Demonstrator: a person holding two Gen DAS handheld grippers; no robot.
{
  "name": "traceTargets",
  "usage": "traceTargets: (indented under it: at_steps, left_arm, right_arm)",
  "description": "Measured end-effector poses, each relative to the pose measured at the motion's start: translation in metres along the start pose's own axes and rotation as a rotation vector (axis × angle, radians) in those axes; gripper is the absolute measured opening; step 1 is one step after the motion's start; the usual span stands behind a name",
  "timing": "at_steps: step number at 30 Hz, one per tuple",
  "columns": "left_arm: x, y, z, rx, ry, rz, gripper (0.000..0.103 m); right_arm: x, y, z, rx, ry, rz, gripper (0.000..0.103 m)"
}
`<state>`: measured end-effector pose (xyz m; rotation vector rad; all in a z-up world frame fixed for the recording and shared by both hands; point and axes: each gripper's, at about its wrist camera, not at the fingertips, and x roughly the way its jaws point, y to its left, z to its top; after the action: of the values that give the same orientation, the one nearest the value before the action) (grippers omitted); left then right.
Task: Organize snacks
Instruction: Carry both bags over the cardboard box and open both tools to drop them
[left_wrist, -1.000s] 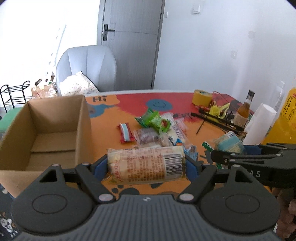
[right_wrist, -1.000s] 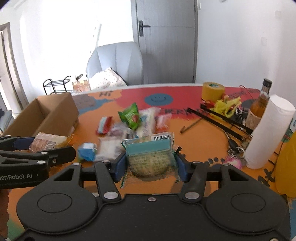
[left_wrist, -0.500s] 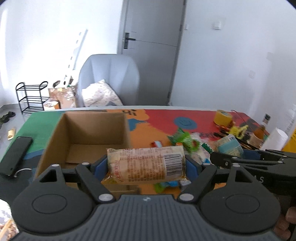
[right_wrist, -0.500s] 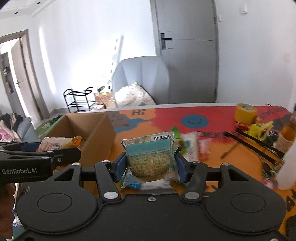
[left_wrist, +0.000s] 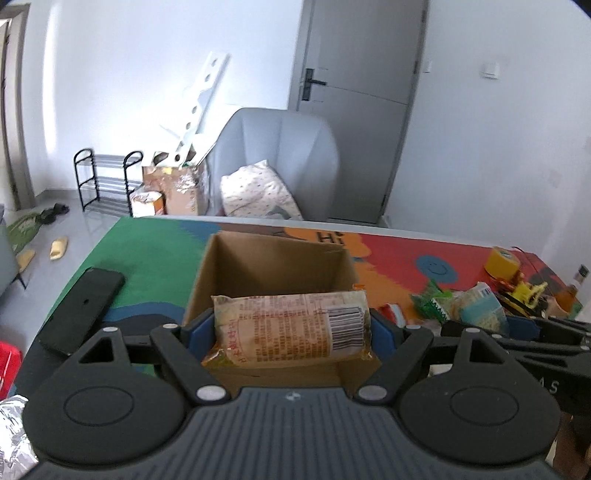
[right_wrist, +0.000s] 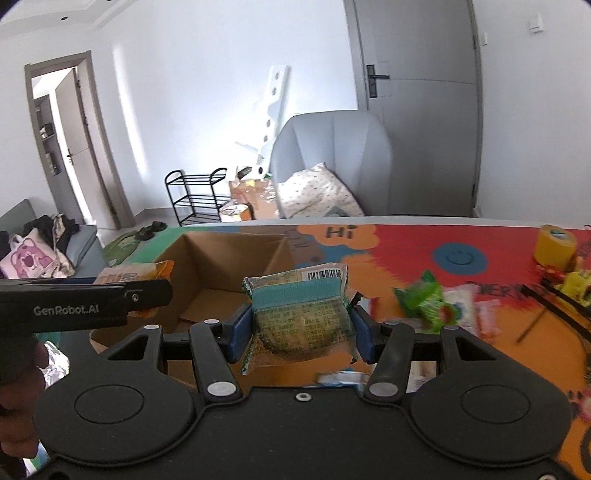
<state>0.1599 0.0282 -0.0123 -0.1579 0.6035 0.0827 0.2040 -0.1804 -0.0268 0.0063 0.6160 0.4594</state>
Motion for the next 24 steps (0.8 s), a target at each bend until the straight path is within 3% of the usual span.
traceTargets:
  at_steps: [6,11,21,24]
  left_arm:
    - [0.005,0.019,0.005,-0.045,0.016,0.016,0.086]
    - [0.003,0.031,0.006,-0.068,0.009,0.045,0.095]
    - [-0.003,0.048,-0.003,-0.106,0.032,0.067,0.095]
    - [-0.006,0.051,-0.003,-0.106,0.034,0.076,0.095]
  right_arm:
    - [0.013,0.017,0.008,-0.015,0.007,0.032,0.053]
    - [0.026,0.028,0.008,-0.028,0.023,0.057,0.053]
    - [0.045,0.043,0.009,-0.023,0.052,0.098,0.053]
    - [0.045,0.048,0.010,-0.025,0.051,0.123,0.063]
